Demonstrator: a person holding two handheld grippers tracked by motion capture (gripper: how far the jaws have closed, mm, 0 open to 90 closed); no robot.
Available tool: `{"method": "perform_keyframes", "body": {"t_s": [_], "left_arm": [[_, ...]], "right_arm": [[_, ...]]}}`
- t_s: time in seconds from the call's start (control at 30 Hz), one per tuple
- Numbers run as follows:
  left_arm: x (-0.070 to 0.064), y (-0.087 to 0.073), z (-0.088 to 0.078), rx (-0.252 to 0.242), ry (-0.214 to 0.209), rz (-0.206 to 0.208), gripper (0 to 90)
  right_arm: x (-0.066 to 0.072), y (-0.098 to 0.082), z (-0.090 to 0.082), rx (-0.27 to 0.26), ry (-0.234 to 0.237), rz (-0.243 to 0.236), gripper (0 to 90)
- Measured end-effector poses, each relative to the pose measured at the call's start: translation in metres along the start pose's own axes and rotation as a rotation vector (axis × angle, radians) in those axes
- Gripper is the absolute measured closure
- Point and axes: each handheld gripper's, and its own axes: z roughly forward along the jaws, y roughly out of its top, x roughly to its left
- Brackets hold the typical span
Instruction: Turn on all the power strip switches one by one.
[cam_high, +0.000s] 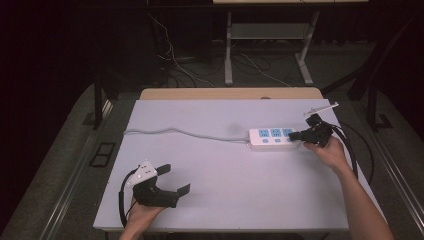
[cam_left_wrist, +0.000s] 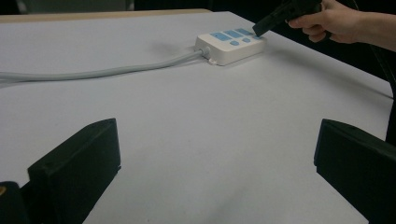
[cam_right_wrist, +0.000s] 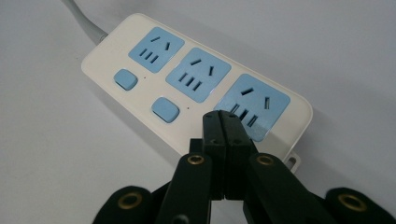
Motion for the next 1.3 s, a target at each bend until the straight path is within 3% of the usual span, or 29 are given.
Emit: {"method": "perform_keyframes", "body": {"t_s": [0.1, 1.3], "left_arm": [[-0.0003, 0.0001, 0.0001, 0.002, 0.000, 0.003, 0.0], [-0.0004, -0.0006, 0.0009, 0.009, 0.005, 0.003, 0.0]], "right_arm": [[-0.0015, -0.0021, 0.0017, -0.013, 0.027, 0.025, 89.6], [-0.0018, -0.0071, 0.0038, -0.022, 0.027, 0.017, 90.0]]}}
